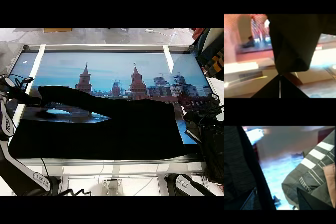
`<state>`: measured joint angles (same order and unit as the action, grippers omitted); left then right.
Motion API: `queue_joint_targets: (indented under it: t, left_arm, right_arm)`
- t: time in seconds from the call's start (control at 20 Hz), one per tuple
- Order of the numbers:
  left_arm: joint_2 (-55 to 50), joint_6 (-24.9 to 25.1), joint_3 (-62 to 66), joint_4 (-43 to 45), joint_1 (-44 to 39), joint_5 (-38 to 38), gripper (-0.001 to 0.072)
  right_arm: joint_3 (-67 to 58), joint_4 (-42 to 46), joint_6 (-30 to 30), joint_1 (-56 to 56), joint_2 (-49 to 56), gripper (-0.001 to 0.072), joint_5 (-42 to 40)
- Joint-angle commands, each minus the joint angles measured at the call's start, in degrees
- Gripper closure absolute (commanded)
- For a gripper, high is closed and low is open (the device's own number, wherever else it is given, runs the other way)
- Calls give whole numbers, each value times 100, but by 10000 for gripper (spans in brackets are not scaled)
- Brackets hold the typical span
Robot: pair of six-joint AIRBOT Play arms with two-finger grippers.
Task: Fold the clothes and pants, and hang the long-sleeved shirts on hangers.
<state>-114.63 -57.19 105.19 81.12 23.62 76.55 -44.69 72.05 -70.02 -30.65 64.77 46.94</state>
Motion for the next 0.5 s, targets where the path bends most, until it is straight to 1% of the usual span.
queue_joint_targets:
  t: [0.0,0.05,0.2,0.35,0.45]
  left_arm:
    - [39,-188,4,142,-11,44,698]
    - [81,-216,7,166,-11,111,699]
    - [374,-551,7,774,-20,210,700]
    - [887,-551,2,796,-37,188,702]
    - [1290,-518,-151,656,-76,153,703]
  right_arm:
    - [-2,-9,0,4,4,153,0]
    - [-2,-9,0,7,4,153,0]
    - [-2,-7,2,4,4,153,0]
    - [-2,-7,2,4,4,153,0]
    - [-2,-2,2,4,4,153,-2]
